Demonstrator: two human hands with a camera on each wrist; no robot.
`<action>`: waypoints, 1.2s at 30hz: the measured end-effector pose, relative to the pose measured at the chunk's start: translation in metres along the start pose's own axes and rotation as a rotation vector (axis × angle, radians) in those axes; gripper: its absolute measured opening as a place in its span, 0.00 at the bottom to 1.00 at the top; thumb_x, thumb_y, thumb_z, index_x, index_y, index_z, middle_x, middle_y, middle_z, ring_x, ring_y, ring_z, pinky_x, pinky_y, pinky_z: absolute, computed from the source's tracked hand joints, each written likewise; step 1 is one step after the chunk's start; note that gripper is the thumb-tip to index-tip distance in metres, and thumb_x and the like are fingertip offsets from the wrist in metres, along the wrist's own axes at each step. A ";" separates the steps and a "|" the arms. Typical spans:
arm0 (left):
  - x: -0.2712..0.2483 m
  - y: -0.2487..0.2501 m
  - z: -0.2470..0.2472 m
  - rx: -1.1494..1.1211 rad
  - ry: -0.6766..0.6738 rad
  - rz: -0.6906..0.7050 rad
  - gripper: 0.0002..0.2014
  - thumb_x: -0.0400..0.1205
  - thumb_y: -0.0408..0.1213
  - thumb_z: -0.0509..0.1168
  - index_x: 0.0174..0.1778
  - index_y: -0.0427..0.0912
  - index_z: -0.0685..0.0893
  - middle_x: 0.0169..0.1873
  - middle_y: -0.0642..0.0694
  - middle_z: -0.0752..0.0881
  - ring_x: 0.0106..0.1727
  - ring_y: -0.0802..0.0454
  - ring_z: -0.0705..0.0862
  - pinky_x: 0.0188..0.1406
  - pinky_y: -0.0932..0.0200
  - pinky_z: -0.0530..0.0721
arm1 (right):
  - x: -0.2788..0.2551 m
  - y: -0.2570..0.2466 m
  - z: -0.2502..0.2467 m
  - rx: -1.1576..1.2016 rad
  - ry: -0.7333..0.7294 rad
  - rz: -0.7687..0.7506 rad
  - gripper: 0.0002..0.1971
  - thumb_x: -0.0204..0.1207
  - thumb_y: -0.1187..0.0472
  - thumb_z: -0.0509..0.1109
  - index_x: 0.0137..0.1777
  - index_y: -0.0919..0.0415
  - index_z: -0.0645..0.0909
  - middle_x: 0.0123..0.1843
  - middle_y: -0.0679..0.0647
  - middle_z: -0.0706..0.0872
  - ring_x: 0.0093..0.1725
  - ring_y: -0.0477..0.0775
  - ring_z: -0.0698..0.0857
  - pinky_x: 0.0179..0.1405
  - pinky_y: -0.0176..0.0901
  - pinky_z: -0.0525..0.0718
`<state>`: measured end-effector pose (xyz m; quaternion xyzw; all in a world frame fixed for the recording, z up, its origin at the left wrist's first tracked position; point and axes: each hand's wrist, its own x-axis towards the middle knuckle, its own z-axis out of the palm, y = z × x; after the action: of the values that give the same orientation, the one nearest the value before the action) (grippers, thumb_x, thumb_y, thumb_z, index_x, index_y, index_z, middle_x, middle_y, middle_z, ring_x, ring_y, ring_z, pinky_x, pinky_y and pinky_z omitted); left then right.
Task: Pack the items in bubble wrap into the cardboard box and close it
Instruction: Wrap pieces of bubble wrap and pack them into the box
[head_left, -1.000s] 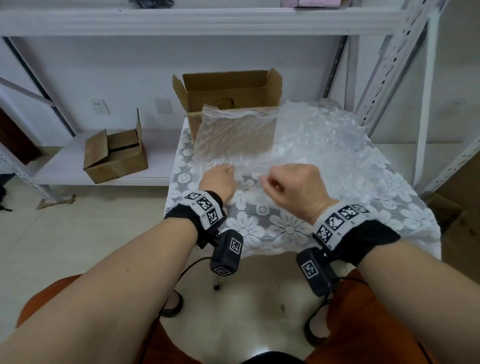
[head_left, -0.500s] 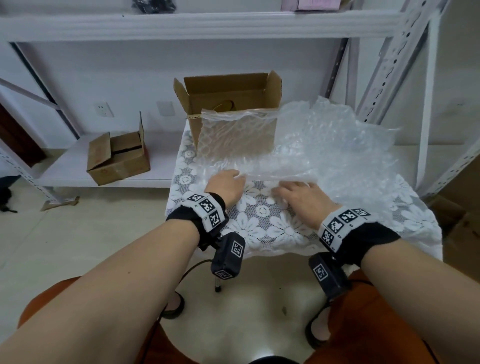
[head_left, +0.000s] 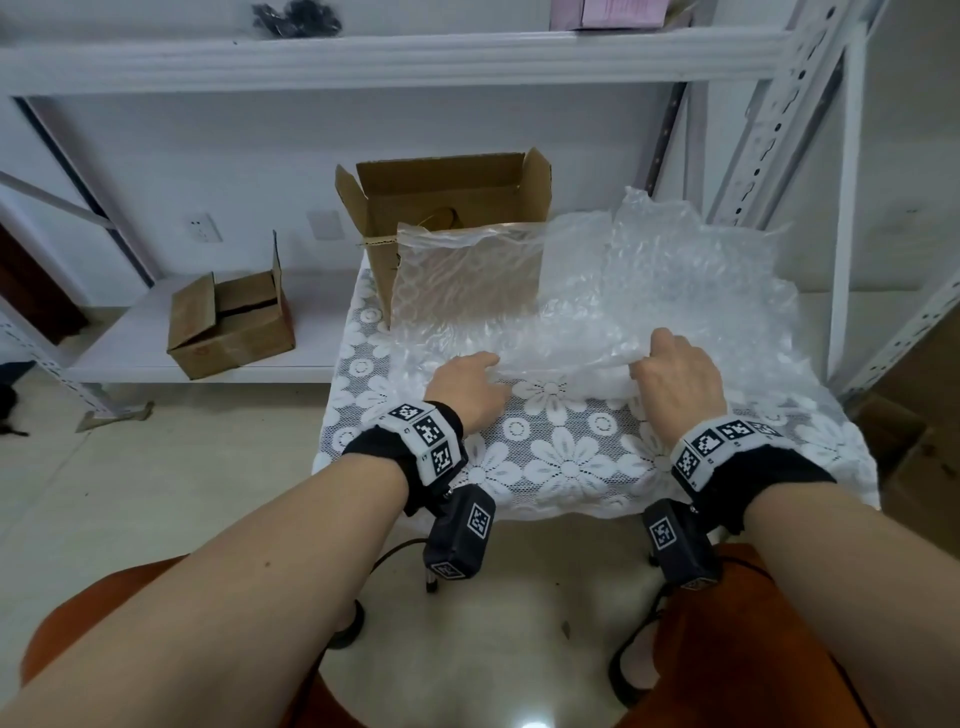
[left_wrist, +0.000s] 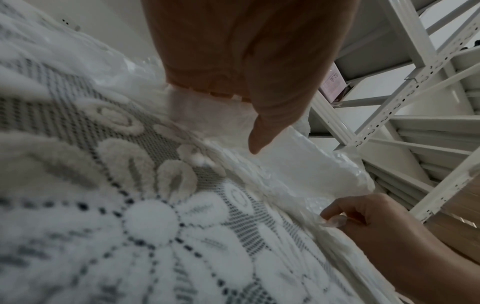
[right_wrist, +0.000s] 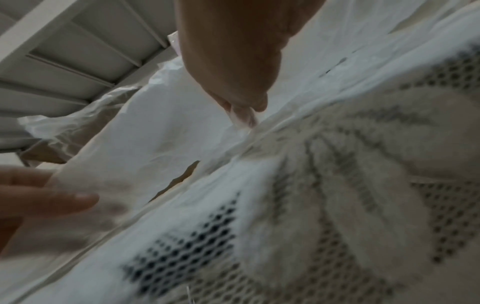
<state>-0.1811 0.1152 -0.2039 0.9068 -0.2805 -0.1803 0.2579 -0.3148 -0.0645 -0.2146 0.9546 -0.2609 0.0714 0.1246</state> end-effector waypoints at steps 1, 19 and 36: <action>-0.001 0.000 0.001 0.022 -0.009 0.017 0.25 0.83 0.42 0.61 0.78 0.49 0.69 0.78 0.44 0.70 0.76 0.44 0.71 0.74 0.52 0.72 | 0.000 0.002 0.004 0.028 -0.023 0.017 0.05 0.73 0.70 0.72 0.46 0.66 0.87 0.42 0.56 0.73 0.38 0.54 0.72 0.39 0.46 0.79; -0.015 0.014 -0.016 0.149 -0.108 0.119 0.16 0.87 0.33 0.49 0.57 0.35 0.82 0.51 0.40 0.84 0.50 0.46 0.80 0.50 0.55 0.76 | -0.013 -0.043 -0.003 0.423 0.199 -0.377 0.20 0.78 0.54 0.62 0.68 0.58 0.75 0.68 0.52 0.79 0.71 0.54 0.75 0.80 0.60 0.56; -0.027 -0.045 -0.062 0.023 -0.265 0.063 0.14 0.80 0.36 0.67 0.62 0.40 0.86 0.59 0.47 0.86 0.62 0.47 0.82 0.62 0.55 0.75 | 0.008 -0.057 -0.022 0.947 -0.236 -0.007 0.10 0.81 0.61 0.65 0.41 0.64 0.83 0.36 0.52 0.84 0.36 0.49 0.82 0.37 0.40 0.78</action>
<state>-0.1547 0.1861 -0.1751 0.8686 -0.3427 -0.2870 0.2137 -0.2800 -0.0148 -0.2036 0.9089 -0.2089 0.0732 -0.3534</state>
